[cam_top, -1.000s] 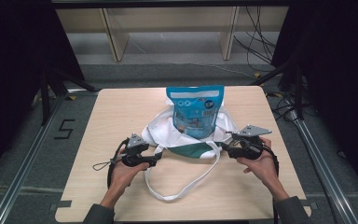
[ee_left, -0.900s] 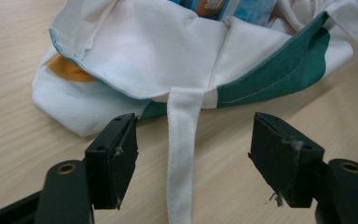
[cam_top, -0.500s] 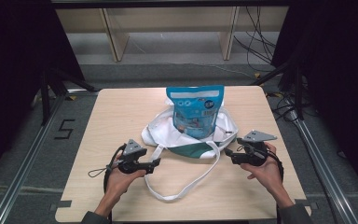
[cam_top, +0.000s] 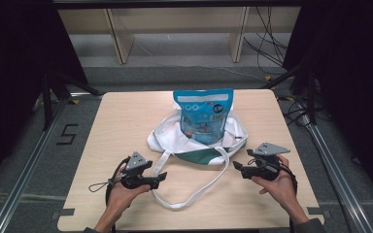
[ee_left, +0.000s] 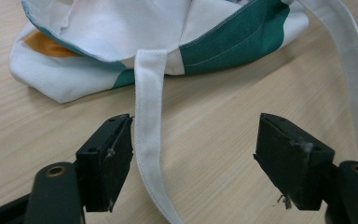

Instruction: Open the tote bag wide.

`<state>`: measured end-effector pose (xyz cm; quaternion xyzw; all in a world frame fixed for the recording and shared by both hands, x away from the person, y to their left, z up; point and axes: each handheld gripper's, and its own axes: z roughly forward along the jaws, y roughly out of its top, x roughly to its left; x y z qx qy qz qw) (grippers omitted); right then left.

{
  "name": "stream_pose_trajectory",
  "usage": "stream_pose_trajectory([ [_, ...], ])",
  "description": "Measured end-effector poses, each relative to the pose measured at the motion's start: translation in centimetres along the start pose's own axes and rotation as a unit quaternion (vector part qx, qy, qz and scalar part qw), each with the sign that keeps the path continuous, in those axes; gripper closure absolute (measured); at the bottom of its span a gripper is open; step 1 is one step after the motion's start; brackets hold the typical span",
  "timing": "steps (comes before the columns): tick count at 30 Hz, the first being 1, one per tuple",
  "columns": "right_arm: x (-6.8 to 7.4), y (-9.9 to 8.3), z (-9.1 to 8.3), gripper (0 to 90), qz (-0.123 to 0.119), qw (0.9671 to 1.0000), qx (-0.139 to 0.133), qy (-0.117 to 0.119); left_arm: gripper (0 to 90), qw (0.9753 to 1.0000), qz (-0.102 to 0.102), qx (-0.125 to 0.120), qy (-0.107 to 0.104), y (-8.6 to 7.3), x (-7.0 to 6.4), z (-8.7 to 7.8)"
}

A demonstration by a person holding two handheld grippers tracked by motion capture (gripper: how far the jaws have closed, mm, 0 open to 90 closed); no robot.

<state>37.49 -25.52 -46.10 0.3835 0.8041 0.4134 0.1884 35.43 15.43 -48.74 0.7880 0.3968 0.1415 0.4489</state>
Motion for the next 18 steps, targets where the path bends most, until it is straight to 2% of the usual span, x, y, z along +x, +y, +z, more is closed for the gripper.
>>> stream_pose_trajectory([
  [1,0.0,0.0,0.0,27.6,0.000,1.0000,0.000,0.000,26.5,1.0000,0.000,0.000,0.000,0.0,0.0,0.0],
  [2,0.3,-0.2,0.0,27.2,0.013,0.9999,0.004,-0.004,25.8,1.0000,0.004,-0.001,-0.001,-0.2,0.0,0.1],
  [3,0.1,-0.2,0.0,27.1,0.005,1.0000,0.003,-0.005,25.1,1.0000,0.004,-0.001,-0.001,-0.2,0.0,0.1],
  [5,0.2,-0.3,0.0,27.0,0.007,1.0000,0.002,0.002,25.1,1.0000,0.002,-0.001,-0.004,-0.5,0.1,0.2],
  [7,0.3,-0.3,-0.2,26.7,0.002,1.0000,0.006,-0.003,25.1,0.9999,0.005,0.010,0.002,-0.6,0.2,0.0],
  [8,0.4,-0.4,-0.2,26.6,0.001,1.0000,0.004,-0.006,25.1,0.9999,-0.009,0.006,0.000,-0.7,0.1,0.0],
  [9,0.4,-0.4,-0.2,26.6,0.001,1.0000,0.004,-0.006,25.1,0.9999,-0.009,0.006,0.000,-0.7,0.1,0.0],
  [10,0.5,-0.6,-0.2,26.4,0.002,1.0000,0.006,-0.004,25.1,1.0000,0.000,0.001,-0.005,-0.8,0.0,-0.2],
  [12,0.5,-0.7,-0.3,26.4,-0.001,1.0000,0.004,-0.007,25.1,1.0000,-0.005,-0.005,-0.006,-0.8,-0.1,-0.1],
  [13,0.6,-0.8,-0.3,26.4,0.005,0.9999,0.008,-0.006,25.1,1.0000,-0.003,0.002,-0.007,-0.9,-0.2,-0.2],
  [15,0.6,-0.9,-0.3,26.2,0.002,0.9999,0.009,-0.006,25.1,1.0000,-0.001,0.001,-0.008,-1.1,-0.3,-0.2],
  [16,0.7,-1.0,-0.3,25.9,0.000,0.9999,0.010,-0.005,25.1,0.9999,0.010,0.011,-0.007,-1.2,-0.3,-0.4],
  [18,0.9,-1.1,-0.4,25.5,-0.003,0.9999,0.015,-0.001,25.1,1.0000,0.002,0.002,-0.008,-1.3,-0.5,-0.3],
])
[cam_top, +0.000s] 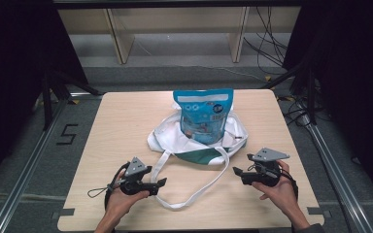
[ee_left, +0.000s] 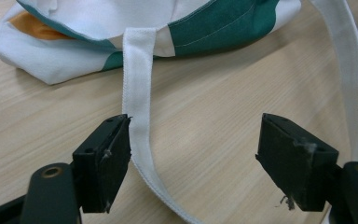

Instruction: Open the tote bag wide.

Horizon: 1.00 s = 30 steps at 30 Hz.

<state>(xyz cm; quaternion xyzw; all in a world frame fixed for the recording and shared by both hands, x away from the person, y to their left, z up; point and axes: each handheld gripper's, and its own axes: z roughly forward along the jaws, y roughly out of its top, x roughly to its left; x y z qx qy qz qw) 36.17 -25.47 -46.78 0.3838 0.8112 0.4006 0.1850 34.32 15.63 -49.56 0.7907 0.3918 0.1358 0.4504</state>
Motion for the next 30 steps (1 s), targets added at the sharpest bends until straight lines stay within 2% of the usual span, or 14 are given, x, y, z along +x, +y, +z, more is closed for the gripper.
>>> stream_pose_trajectory([
  [5,0.3,-0.3,0.0,24.8,-0.005,1.0000,0.004,0.003,25.1,1.0000,0.006,0.003,-0.001,-0.2,-0.2,-0.2],
  [6,0.7,-0.3,-0.1,24.7,0.013,0.9999,0.007,0.002,25.1,1.0000,-0.005,0.006,0.001,-0.2,-0.4,-0.3],
  [7,0.4,-0.3,-0.1,24.6,-0.007,0.9999,0.006,0.004,25.1,0.9999,0.008,0.011,0.003,-0.2,-0.3,-0.4],
  [13,0.7,-0.8,-0.4,24.3,-0.006,0.9999,0.005,0.007,25.1,0.9999,0.010,0.005,0.001,-0.5,-0.6,-0.4],
  [14,0.8,-0.9,-0.4,24.3,-0.006,0.9999,0.009,0.008,25.1,0.9996,0.023,0.017,-0.001,-0.6,-0.6,-0.5],
  [17,0.9,-1.2,-0.5,24.2,-0.005,0.9999,0.008,0.008,25.1,0.9997,0.015,0.017,0.001,-0.7,-0.9,-0.5],
  [18,0.9,-1.4,-0.6,24.1,-0.010,0.9999,0.011,0.009,25.1,0.9992,0.032,0.022,-0.002,-0.7,-0.9,-0.7],
  [19,0.9,-1.4,-0.6,24.1,-0.010,0.9999,0.011,0.009,25.1,0.9992,0.032,0.022,-0.002,-0.7,-0.9,-0.7],
  [20,1.1,-1.7,-0.7,24.1,-0.008,0.9999,0.012,0.010,25.1,0.9998,0.016,0.013,-0.004,-0.9,-1.4,-0.6],
  [21,1.2,-1.8,-0.8,24.1,-0.006,0.9999,0.012,0.011,25.1,0.9993,0.028,0.024,-0.004,-0.9,-1.4,-0.7],
  [23,1.3,-2.1,-1.1,23.8,-0.014,0.9998,0.008,0.012,25.1,0.9990,0.039,0.022,-0.007,-1.0,-1.7,-0.8],
  [26,1.6,-2.6,-1.5,23.2,-0.006,0.9998,0.011,0.016,25.0,0.9995,0.026,0.016,-0.006,-1.2,-2.3,-0.7],
  [28,1.9,-2.9,-1.7,22.9,0.008,0.9997,0.014,0.015,24.8,0.9989,0.041,0.021,-0.003,-1.3,-2.5,-0.9],
  [30,1.9,-3.2,-1.9,22.4,-0.001,0.9995,0.018,0.025,24.7,0.9993,0.035,0.015,-0.005,-1.5,-2.9,-0.9],
])
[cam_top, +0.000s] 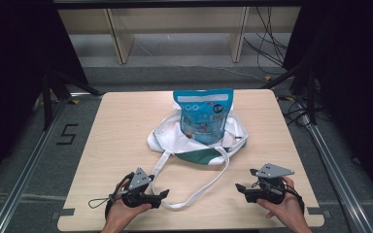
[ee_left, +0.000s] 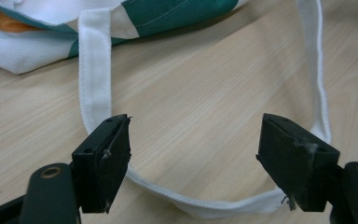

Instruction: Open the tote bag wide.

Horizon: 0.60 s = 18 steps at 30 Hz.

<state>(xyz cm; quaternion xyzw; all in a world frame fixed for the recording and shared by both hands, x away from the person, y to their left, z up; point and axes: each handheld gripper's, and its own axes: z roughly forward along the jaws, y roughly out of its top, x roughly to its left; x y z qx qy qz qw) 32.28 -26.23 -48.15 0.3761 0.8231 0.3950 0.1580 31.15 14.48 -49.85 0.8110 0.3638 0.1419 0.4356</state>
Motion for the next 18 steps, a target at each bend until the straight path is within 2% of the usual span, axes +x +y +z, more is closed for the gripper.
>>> stream_pose_trajectory([
  [2,0.2,-0.2,0.0,22.0,-0.002,1.0000,-0.006,-0.006,24.6,1.0000,-0.003,-0.001,-0.002,-0.1,-0.3,0.0],
  [3,0.3,-0.5,-0.1,21.1,-0.010,0.9999,-0.003,-0.002,24.6,1.0000,0.002,0.007,-0.001,-0.2,-0.5,-0.2],
  [5,0.4,-0.8,-0.3,20.9,-0.004,1.0000,0.004,0.007,24.6,1.0000,-0.002,0.002,-0.005,-0.3,-1.2,-0.2],
  [6,0.5,-0.9,-0.4,20.5,-0.006,1.0000,0.005,-0.001,24.6,1.0000,0.004,0.001,-0.006,-0.4,-1.4,-0.2],
  [9,0.7,-1.2,-0.5,18.9,-0.005,1.0000,0.007,-0.002,23.9,0.9999,0.004,-0.003,-0.011,-0.6,-2.0,-0.2],
  [10,0.8,-1.5,-0.7,18.2,-0.003,1.0000,0.009,-0.003,23.3,0.9997,0.018,0.006,-0.014,-0.6,-2.1,-0.4],
  [11,1.1,-1.7,-0.9,18.2,0.014,0.9998,0.010,-0.002,23.3,0.9996,0.020,0.014,-0.012,-0.8,-2.5,-0.6],
  [12,1.0,-1.8,-0.9,18.2,0.001,1.0000,0.006,-0.001,23.2,0.9997,0.016,0.004,-0.016,-1.0,-2.8,-0.6],
  [13,1.1,-2.0,-1.1,18.1,0.004,1.0000,0.008,0.001,23.2,0.9997,0.016,0.004,-0.016,-1.0,-2.8,-0.6],
  [14,1.2,-2.1,-1.2,18.1,0.005,0.9999,0.012,0.005,23.1,0.9995,0.026,0.011,-0.018,-1.1,-3.1,-0.7],
  [15,1.2,-2.3,-1.2,18.1,-0.001,1.0000,0.005,0.002,23.0,0.9997,0.017,0.005,-0.018,-1.2,-3.4,-0.5],
  [16,1.3,-2.5,-1.3,18.1,0.005,0.9999,0.010,0.003,23.0,0.9992,0.031,0.019,-0.018,-1.1,-3.2,-0.6],
  [17,1.4,-2.6,-1.3,18.1,0.002,0.9999,0.013,0.001,22.8,0.9990,0.035,0.018,-0.020,-1.2,-3.2,-0.5],
  [18,1.4,-2.7,-1.2,18.2,-0.002,0.9998,0.018,0.000,22.7,0.9990,0.033,0.028,-0.014,-1.2,-3.3,-0.5],
])
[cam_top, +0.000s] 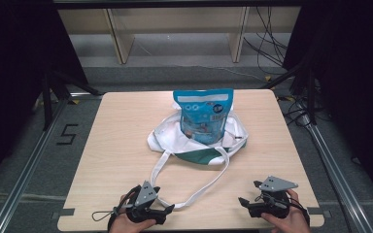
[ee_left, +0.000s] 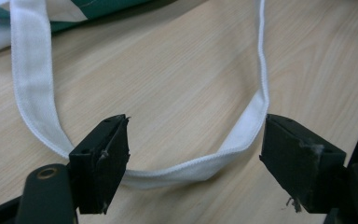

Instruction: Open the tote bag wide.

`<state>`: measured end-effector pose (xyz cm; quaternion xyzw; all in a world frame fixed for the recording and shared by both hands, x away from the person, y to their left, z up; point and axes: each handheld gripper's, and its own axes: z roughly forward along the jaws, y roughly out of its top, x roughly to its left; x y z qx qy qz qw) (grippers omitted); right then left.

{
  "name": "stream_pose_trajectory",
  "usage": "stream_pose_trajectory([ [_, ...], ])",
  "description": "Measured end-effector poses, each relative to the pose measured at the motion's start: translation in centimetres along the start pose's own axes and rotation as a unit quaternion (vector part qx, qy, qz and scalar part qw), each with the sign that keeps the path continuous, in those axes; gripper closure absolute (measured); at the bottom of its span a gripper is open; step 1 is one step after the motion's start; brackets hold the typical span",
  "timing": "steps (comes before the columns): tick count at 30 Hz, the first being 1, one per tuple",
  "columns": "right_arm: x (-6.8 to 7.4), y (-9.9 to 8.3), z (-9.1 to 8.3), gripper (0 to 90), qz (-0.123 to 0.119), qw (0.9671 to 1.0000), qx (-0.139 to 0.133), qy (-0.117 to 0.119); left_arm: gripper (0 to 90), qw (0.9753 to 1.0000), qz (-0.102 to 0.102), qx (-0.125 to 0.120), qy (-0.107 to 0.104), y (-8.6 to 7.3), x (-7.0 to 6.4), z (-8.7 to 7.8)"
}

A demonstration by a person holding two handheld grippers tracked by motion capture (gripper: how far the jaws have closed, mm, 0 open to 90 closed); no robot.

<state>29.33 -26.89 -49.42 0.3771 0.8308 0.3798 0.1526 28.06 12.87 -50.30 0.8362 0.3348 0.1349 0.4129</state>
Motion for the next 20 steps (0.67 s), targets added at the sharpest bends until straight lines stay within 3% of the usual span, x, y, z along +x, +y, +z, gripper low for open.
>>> stream_pose_trajectory([
  [2,-0.05,-0.08,0.08,18.2,-0.010,0.9999,0.007,-0.004,22.7,1.0000,0.002,0.000,0.006,-0.05,0.12,0.10],
  [3,0.03,-0.10,0.16,18.3,-0.005,0.9998,0.016,-0.006,22.7,0.9999,-0.011,-0.011,0.002,-0.07,0.03,0.15],
  [5,-0.11,-0.10,0.18,18.3,-0.017,0.9998,0.008,-0.008,22.7,0.9999,0.001,-0.013,0.005,0.00,0.19,0.03],
  [7,-0.06,-0.10,0.16,18.3,-0.014,0.9998,0.008,-0.008,22.7,0.9999,0.007,-0.006,0.007,0.01,0.34,-0.03],
  [8,-0.04,-0.08,0.19,18.3,-0.009,0.9999,0.012,0.000,22.7,0.9999,-0.010,-0.006,0.004,-0.08,0.24,0.07],
  [11,0.15,-0.09,0.22,18.3,0.003,0.9999,0.014,-0.001,22.7,0.9999,-0.011,-0.007,0.003,-0.08,0.26,0.11],
  [12,-0.10,-0.08,0.28,18.3,-0.012,0.9999,0.013,0.000,22.7,0.9999,-0.010,-0.006,0.003,-0.07,0.25,0.13],
  [13,0.18,-0.12,0.21,18.3,0.004,0.9998,0.017,-0.001,22.7,0.9999,-0.010,-0.006,0.003,-0.07,0.25,0.13],
  [14,-0.08,-0.06,0.20,18.3,-0.009,0.9999,0.013,-0.001,22.7,1.0000,-0.003,-0.001,0.007,-0.08,0.37,0.15],
  [16,-0.10,-0.04,0.16,18.3,-0.011,0.9999,0.011,-0.002,22.7,1.0000,-0.002,0.000,0.007,-0.08,0.40,0.15],
  [20,0.06,-0.09,0.12,18.7,0.002,0.9998,0.021,-0.001,22.7,0.9999,0.009,-0.001,0.007,-0.01,0.68,0.03],
])
